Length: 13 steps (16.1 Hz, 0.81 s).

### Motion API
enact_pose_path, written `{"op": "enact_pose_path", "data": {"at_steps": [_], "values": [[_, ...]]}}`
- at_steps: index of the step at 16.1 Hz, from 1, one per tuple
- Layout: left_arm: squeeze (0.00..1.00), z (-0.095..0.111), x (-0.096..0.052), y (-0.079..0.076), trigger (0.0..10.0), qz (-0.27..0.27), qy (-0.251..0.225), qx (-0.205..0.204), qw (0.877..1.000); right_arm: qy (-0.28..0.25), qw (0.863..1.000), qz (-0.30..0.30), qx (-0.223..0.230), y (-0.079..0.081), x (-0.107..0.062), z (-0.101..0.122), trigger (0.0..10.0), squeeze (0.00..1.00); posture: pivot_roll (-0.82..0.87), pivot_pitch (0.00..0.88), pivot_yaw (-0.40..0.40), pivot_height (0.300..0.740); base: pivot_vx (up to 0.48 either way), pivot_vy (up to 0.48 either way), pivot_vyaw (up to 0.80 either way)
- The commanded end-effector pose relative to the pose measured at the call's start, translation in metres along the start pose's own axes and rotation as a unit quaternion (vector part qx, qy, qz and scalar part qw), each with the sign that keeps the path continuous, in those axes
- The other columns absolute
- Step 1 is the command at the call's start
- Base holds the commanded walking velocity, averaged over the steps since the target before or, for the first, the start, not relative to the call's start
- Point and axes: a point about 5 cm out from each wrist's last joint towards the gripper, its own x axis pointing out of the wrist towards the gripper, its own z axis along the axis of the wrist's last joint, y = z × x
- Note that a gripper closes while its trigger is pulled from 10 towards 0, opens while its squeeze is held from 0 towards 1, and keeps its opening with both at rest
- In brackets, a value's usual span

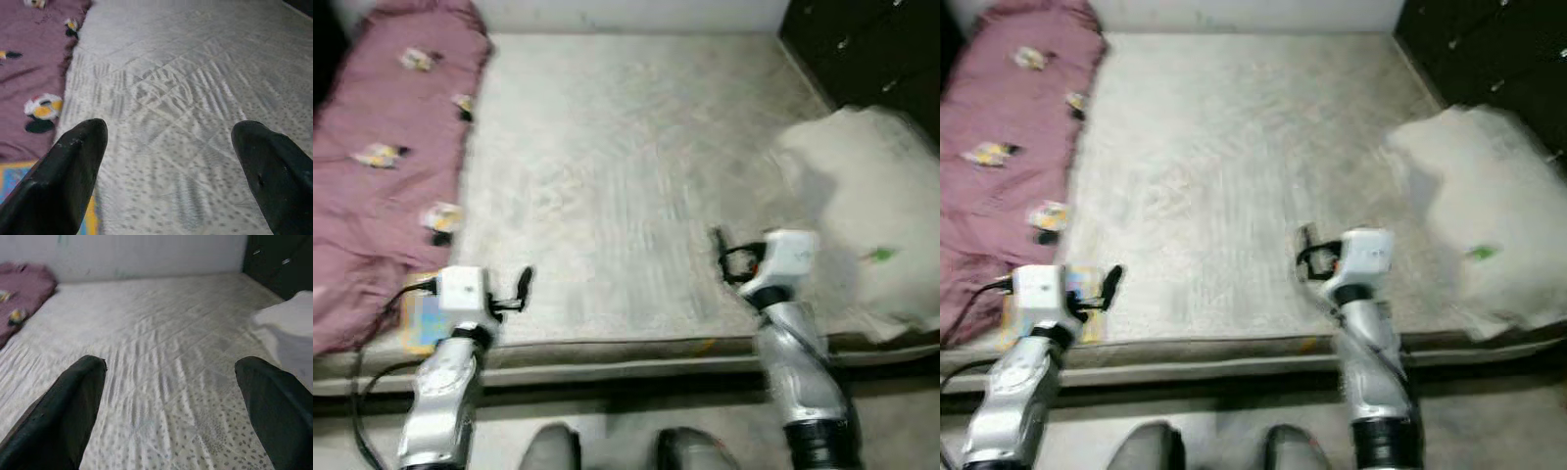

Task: Clean up the room

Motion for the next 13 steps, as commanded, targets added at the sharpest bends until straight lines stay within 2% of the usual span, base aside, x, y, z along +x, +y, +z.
{"op": "enact_pose_path", "data": {"at_steps": [1, 4, 5, 7, 9, 12, 13], "values": [[0.00, -0.004, 0.000, -0.003, 10.0, -0.013, 0.009, 0.004, 1.000, -0.006, 1.000, -0.001, 0.008, 0.005, -0.002, 0.001, 10.0, 0.00, -0.02, 0.087, 0.053, 0.740, 0.000, 0.000, 0.00], [0.00, 0.000, 0.016, -0.017, 10.0, -0.038, 0.003, 0.005, 0.999, 0.004, 1.000, -0.009, 0.002, 0.003, -0.016, -0.008, 10.0, 0.00, -0.05, 0.079, 0.067, 0.740, 0.000, 0.000, 0.00], [0.00, 0.005, 0.020, -0.018, 10.0, -0.036, -0.006, 0.010, 0.999, 0.007, 1.000, -0.009, 0.001, 0.004, -0.014, -0.009, 10.0, 0.00, -0.05, 0.078, 0.063, 0.740, 0.000, 0.000, 0.00], [0.00, 0.019, 0.026, -0.014, 10.0, -0.025, -0.035, -0.002, 0.999, -0.009, 1.000, 0.024, -0.005, 0.018, -0.001, 0.003, 10.0, 0.00, -0.06, 0.063, 0.028, 0.740, 0.000, 0.000, 0.00], [0.00, 0.010, 0.026, -0.011, 10.0, -0.019, -0.026, 0.003, 0.999, -0.017, 0.999, 0.041, -0.013, 0.024, 0.000, 0.007, 10.0, 0.00, -0.08, 0.072, 0.002, 0.740, 0.000, 0.000, 0.00], [0.00, 0.006, 0.021, -0.011, 10.0, -0.007, -0.025, 0.006, 1.000, -0.005, 0.999, 0.041, -0.020, 0.015, -0.009, 0.004, 10.0, 0.00, -0.04, 0.083, -0.011, 0.740, 0.000, 0.000, 0.00], [0.00, 0.001, 0.013, -0.006, 10.0, -0.004, -0.016, 0.005, 1.000, 0.006, 0.999, 0.030, -0.019, 0.009, -0.014, -0.003, 10.0, 0.00, -0.02, 0.084, -0.013, 0.740, 0.000, 0.000, 0.00]]}}
